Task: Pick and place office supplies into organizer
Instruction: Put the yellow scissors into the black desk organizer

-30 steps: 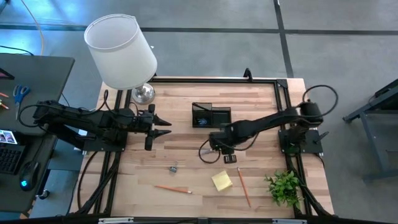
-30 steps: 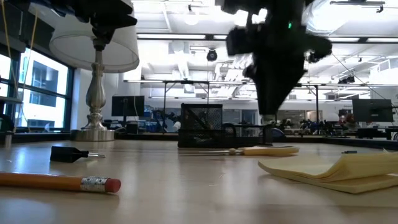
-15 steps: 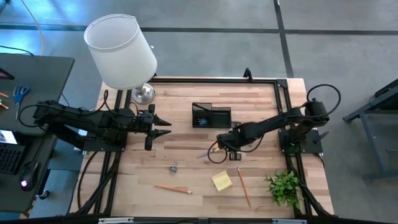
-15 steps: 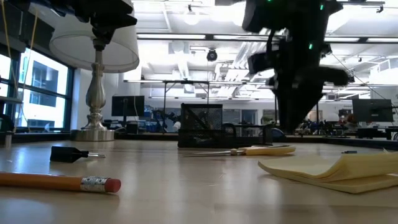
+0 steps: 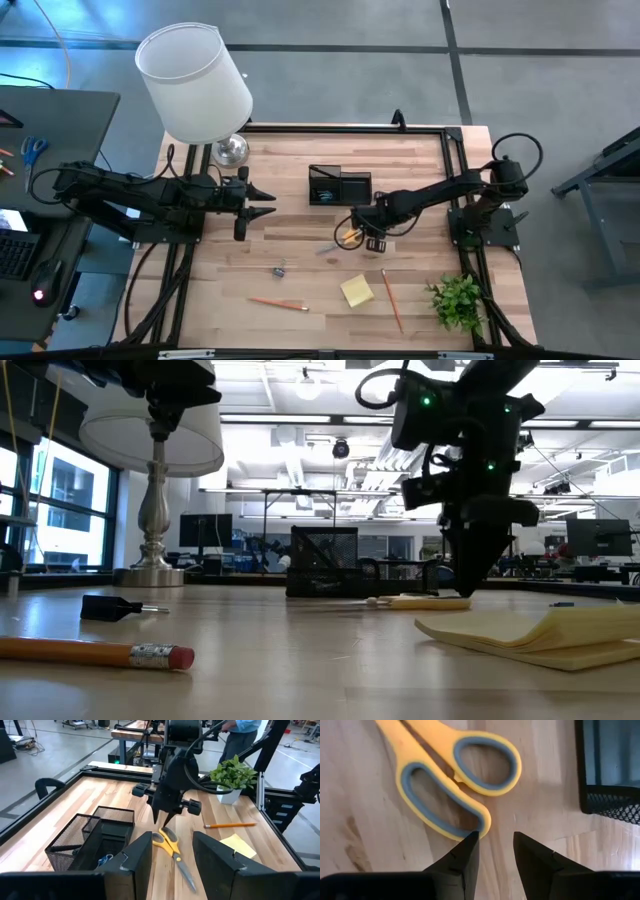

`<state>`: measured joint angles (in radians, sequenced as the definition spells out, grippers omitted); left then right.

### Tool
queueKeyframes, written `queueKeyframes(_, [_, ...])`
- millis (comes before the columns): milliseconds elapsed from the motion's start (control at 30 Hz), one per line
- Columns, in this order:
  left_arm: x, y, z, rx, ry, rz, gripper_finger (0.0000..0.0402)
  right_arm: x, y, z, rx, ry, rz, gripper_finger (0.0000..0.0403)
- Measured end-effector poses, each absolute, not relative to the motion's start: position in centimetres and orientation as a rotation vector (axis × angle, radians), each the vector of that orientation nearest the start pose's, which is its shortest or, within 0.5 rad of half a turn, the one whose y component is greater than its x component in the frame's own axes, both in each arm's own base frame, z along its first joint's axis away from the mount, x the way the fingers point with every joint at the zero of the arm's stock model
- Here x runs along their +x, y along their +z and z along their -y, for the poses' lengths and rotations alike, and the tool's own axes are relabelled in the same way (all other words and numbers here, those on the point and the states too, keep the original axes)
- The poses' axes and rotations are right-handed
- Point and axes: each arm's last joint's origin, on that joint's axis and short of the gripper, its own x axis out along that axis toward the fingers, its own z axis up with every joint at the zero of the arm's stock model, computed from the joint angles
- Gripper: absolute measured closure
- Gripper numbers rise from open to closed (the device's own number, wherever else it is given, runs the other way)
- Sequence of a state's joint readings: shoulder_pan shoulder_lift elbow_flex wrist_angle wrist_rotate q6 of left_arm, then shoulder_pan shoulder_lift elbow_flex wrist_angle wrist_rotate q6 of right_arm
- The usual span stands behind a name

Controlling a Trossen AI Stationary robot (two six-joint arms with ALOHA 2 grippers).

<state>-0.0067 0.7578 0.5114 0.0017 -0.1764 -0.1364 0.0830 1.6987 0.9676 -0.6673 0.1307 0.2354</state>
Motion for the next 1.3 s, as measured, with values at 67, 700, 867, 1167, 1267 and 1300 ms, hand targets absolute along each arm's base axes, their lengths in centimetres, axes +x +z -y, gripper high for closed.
queueKeyframes(67, [17.4, 26.0, -0.4, -0.113, 0.185, -0.233, 0.0270, 29.4, 15.6, -2.1, 0.043, -0.196, -1.365, 0.0286])
queueKeyframes(700, [17.4, 26.0, -0.4, -0.112, 0.186, -0.237, 0.0270, 29.4, 15.3, -2.3, 0.031, -0.129, -1.285, 0.0286])
queueKeyframes(867, [17.4, 26.0, -0.4, -0.112, 0.185, -0.237, 0.0270, 28.9, 14.4, -2.5, 0.031, -0.094, -1.283, 0.0286])
queueKeyframes(1167, [17.4, 26.0, -0.4, -0.112, 0.185, -0.237, 0.0270, 28.1, 13.3, -2.4, 0.019, -0.083, -1.293, 0.0286])
queueKeyframes(1267, [17.4, 26.0, -0.4, -0.112, 0.185, -0.237, 0.0270, 28.0, 13.3, -2.4, -0.005, -0.062, -1.300, 0.0286])
queueKeyframes(1300, [17.4, 26.0, -0.4, -0.112, 0.185, -0.236, 0.0270, 28.0, 13.2, -2.4, -0.014, -0.055, -1.302, 0.0288])
